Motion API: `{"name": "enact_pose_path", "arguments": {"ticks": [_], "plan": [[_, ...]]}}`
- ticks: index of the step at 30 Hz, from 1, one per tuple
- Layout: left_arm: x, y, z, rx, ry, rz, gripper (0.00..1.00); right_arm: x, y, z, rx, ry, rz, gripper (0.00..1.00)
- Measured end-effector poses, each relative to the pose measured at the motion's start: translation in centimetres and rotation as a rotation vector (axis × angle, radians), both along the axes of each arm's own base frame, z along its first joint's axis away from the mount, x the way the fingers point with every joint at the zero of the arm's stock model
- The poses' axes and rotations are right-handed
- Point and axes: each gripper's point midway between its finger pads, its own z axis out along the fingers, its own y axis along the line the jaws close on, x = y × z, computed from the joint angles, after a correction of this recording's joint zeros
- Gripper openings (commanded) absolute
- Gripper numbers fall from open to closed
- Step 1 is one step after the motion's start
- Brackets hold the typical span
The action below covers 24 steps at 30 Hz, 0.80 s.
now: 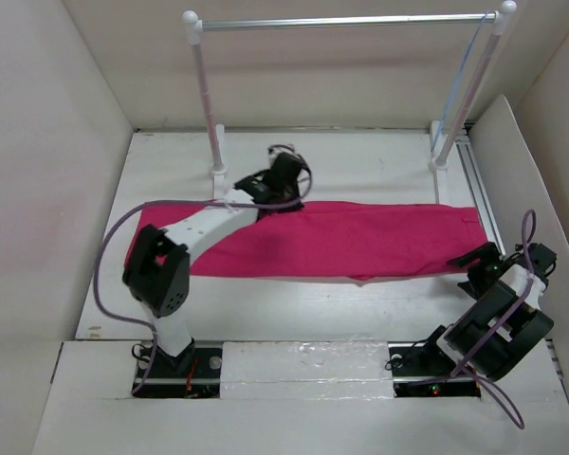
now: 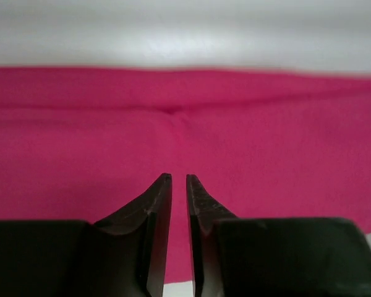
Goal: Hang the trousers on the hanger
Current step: Fold the trousers at the center of the board.
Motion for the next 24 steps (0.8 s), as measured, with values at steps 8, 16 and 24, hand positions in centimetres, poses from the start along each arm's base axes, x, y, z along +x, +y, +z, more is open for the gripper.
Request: {"name": "enact_pose_path", "arguments": {"ticks": [8, 16, 24], "plan": [[-6.0, -5.0, -8.8, 0.194, 0.152, -0.261, 0.04, 0.0, -4.7, -1.3, -0.047, 0.037, -0.168, 0.77], [-5.2, 1.5, -12.5, 0.285, 0.22, -0.14, 0.01, 5.2, -6.1, -1.2, -0.079, -0.043, -0.131, 0.7], [-3.4, 8.2, -14.3, 0.202, 0.272, 0.065, 0.01, 6.6, -5.8, -1.9, -0.081, -0.043, -0.14, 0.0]]}}
